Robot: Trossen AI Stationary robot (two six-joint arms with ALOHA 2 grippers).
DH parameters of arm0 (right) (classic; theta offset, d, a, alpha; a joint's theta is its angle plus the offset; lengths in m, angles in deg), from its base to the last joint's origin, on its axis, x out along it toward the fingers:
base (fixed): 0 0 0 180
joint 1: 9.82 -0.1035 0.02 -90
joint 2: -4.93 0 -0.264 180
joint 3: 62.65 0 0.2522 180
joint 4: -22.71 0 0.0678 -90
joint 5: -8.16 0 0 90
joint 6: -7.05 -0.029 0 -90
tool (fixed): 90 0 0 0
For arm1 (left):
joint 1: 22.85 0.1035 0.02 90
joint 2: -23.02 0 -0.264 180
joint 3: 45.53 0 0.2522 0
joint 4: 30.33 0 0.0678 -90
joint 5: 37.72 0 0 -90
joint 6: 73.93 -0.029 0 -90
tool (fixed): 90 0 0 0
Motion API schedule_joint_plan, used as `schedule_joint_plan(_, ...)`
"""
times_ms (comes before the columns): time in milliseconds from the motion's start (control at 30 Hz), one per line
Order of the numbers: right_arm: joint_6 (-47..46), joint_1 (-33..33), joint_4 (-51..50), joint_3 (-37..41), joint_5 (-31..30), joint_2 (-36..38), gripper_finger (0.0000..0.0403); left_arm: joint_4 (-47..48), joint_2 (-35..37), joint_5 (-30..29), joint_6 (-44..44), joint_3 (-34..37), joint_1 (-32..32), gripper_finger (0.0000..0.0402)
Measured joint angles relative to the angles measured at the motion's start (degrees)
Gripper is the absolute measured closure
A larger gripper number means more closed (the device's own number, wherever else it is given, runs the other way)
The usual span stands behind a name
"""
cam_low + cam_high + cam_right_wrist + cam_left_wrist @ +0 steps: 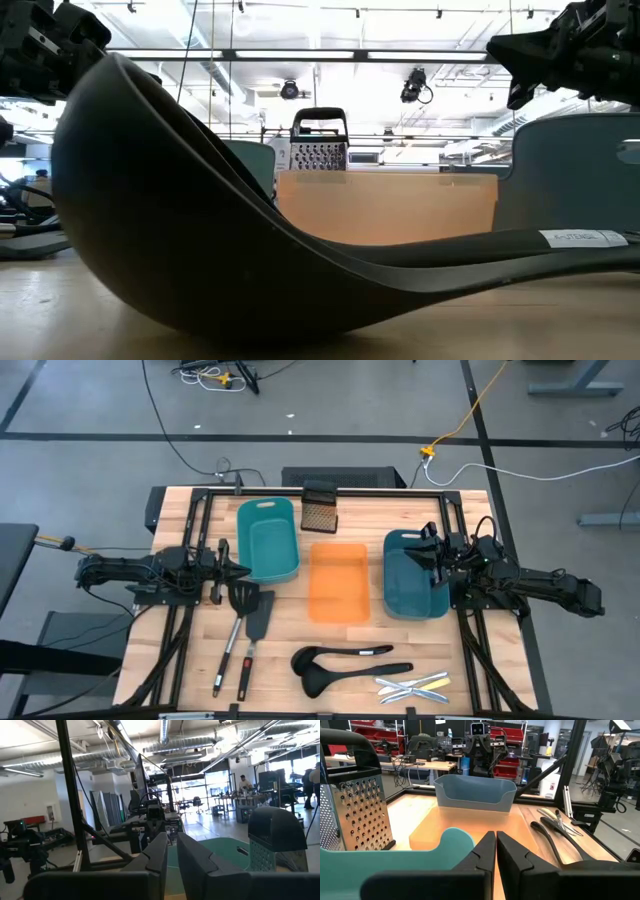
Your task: Pick & Place Kitchen Items
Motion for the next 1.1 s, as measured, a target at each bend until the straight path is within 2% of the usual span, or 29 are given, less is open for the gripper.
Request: schedule_joint_plan(1100,0.01,-0.01,0.07,0.0,-0.01,-0.01,0.0348,-0.28,0.0,0.0,0.0,0.04,-0.02,0.0383)
